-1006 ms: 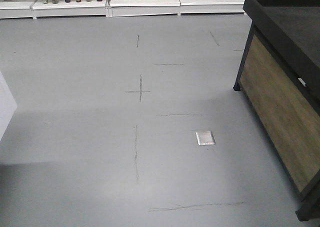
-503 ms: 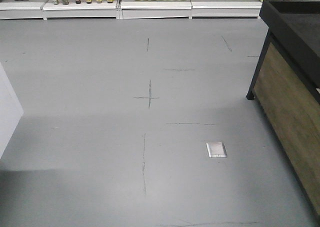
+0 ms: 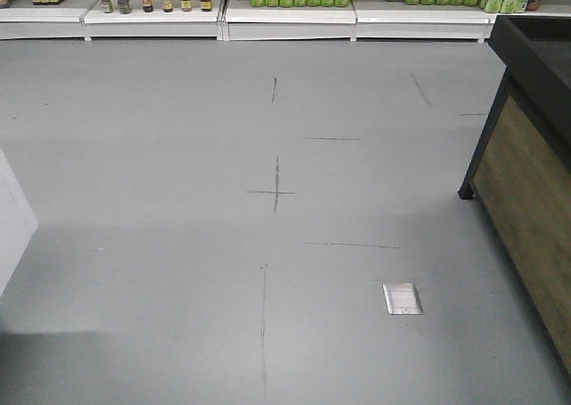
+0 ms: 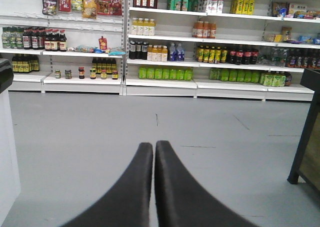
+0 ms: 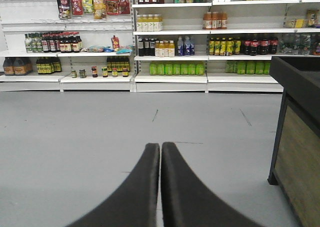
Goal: Pick three apples into basket with both arms
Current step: 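Drive the base forward along the aisle toward the fruit tables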
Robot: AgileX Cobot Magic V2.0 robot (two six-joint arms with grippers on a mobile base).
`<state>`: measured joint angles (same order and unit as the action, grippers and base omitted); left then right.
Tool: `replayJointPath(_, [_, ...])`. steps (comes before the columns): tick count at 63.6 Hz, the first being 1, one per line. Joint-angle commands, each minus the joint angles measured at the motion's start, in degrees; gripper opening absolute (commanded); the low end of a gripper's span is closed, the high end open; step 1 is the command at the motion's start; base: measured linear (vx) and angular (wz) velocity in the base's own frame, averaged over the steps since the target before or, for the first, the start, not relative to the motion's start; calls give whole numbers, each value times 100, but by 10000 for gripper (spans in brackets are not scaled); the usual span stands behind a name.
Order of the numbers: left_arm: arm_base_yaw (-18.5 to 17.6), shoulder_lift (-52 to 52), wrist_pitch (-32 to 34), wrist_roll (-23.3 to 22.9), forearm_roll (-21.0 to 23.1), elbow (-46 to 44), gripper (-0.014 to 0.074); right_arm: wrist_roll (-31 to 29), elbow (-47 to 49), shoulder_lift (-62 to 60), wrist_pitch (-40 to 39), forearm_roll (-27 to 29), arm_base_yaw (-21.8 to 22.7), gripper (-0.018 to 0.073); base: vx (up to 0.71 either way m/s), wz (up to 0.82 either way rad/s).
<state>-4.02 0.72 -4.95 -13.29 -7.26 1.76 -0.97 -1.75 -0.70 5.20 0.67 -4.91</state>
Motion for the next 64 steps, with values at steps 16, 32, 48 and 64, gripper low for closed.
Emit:
replayJointPath(16, [-40,-103,391,-24,47,-26,-6,-39,-56,55,-443,-14,26,-8,26,1])
replayJointPath(32, [-40,-103,391,-24,47,-26,-6,-39,-56,55,-443,-14,26,-8,25,-4])
replayJointPath(48, [-40,-103,391,-24,47,-26,-6,-39,-56,55,-441,-14,26,-8,19,-13])
replayJointPath(64, [-40,-103,391,-24,47,-26,-6,-39,-56,55,-441,-14,26,-8,14,-20])
